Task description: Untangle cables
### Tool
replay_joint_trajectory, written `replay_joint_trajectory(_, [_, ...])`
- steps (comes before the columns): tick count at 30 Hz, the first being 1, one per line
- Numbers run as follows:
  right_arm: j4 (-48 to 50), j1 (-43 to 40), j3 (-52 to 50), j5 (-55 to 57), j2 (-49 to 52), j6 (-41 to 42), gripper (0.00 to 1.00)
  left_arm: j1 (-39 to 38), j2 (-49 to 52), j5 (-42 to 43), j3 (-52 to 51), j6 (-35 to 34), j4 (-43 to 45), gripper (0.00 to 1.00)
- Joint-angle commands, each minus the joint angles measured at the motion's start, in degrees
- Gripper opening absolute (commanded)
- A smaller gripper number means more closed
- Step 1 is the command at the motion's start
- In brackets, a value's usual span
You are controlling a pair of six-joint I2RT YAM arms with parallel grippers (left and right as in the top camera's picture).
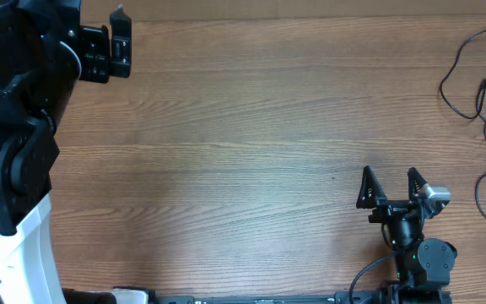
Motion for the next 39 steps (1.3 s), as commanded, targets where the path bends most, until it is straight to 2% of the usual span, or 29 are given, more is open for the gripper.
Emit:
replay_joint_trajectory(1, [0.2,-0.3,-0.6,0.3,-0.6,0.2,1.00,-0.4,0.0,0.7,-0.2,0.7,-1.6,1.00])
replay_joint_trajectory(9, [0.2,-0.3,-0.6,0.3,-0.6,0.2,1.00,-0.4,0.0,0.7,-0.2,0.7,-9.3,1.00])
replay_joint_trajectory(12, [0.2,-0.3,-0.6,0.3,-0.6,0.2,1.00,-0.4,0.0,-0.6,-0.2,1.0,-15.3,1.00])
replay_joint_trajectory(14, [0.2,-0.3,-0.6,0.3,-0.6,0.2,1.00,-0.4,0.1,-0.6,-0.2,1.1,-13.8,1.00])
replay_joint_trajectory(21, [0.2,-0.3,-0.6,0.3,-0.6,0.2,1.00,-0.4,0.1,3.6,-0.2,1.0,12.4,1.00])
replay_joint_trajectory(25, [0.2,-0.3,-0.6,0.3,-0.6,0.2,1.00,-0.4,-0.8,11.7,-0.2,1.1,29.2,1.00])
replay_joint_trajectory(27, [0.2,-0.3,-0.6,0.3,-0.6,0.2,1.00,-0.4,-1.5,14.2,-0.2,1.1,34.9,1.00])
replay_joint_trajectory(32, [0.2,-0.3,-0.6,0.3,-0.6,0.2,1.00,-0.4,-4.5,18.1,-0.2,1.0,44.1,1.00])
replay_joint_trajectory(39, [0.2,-0.3,-0.6,0.3,-0.6,0.2,1.00,-0.4,-9.3,18.8,-0.9,1.0,48.9,1.00])
